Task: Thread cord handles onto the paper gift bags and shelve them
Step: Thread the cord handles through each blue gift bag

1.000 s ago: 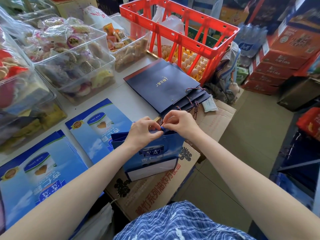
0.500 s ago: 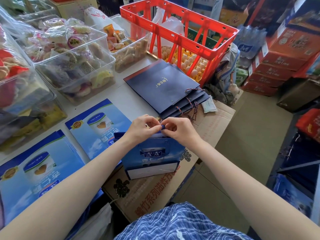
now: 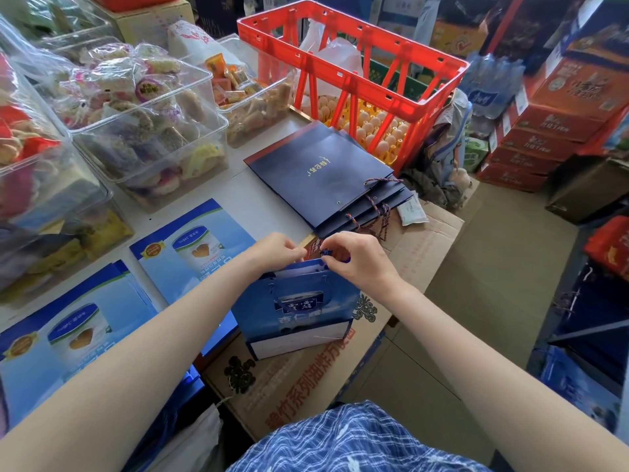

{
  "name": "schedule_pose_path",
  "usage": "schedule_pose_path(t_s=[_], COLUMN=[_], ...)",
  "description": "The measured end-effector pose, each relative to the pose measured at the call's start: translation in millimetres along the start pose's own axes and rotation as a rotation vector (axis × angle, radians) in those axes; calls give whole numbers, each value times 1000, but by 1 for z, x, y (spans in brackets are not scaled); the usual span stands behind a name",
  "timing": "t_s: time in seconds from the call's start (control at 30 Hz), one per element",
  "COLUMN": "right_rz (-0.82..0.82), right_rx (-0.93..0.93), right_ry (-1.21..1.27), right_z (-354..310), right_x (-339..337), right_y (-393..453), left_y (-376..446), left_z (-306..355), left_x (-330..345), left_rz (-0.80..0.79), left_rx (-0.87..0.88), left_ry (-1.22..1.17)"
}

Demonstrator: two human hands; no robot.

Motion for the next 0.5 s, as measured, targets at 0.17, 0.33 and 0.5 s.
schedule_pose_path(t_s=[0.17, 0.33, 0.5], right_rz=[-32, 38, 80], right_rx=[21, -81, -147], right_ry=[-53, -196, -222], right_z=[3, -5, -11], right_x=[-2, -2, 2], right_y=[-3, -9, -17], left_y=[3, 1, 1], left_z=[9, 8, 11], left_x=[13, 25, 32], left_rz=[-117, -292, -375], left_rx=[-108, -218, -220], left_ry=[91, -6, -266])
Point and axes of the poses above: each hand's wrist, its own y-axis towards the middle knuckle, its own x-axis out of the palm, z = x × y, the point moved 7 cm from there along y, towards the middle knuckle, and after that the axes turned 10 degrees about -x, right-handed, at the moved point
